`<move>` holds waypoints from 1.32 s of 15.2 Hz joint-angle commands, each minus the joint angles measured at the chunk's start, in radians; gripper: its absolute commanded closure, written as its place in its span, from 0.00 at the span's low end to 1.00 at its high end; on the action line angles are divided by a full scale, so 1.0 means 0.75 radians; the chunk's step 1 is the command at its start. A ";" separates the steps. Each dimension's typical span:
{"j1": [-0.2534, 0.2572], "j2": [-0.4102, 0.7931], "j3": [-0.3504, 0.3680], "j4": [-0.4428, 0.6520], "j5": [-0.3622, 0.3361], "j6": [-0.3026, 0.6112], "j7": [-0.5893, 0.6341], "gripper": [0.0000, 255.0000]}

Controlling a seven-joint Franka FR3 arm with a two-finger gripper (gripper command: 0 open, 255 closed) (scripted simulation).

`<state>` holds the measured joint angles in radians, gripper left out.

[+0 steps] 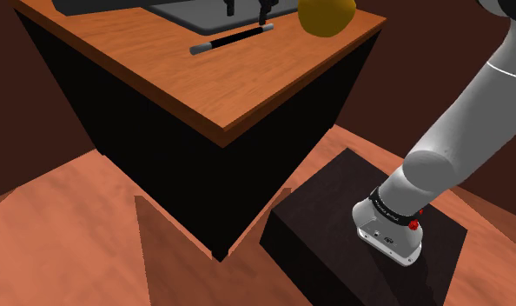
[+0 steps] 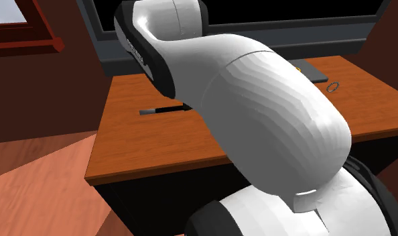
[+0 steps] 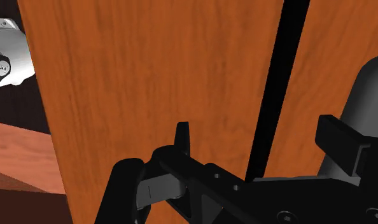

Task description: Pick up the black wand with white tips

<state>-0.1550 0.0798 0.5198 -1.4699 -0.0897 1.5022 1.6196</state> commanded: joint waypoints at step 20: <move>0.027 0.131 -0.003 0.019 -0.068 0.066 0.187 1.00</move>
<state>-0.1349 0.1779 0.5173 -1.4556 -0.1408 1.5518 1.7595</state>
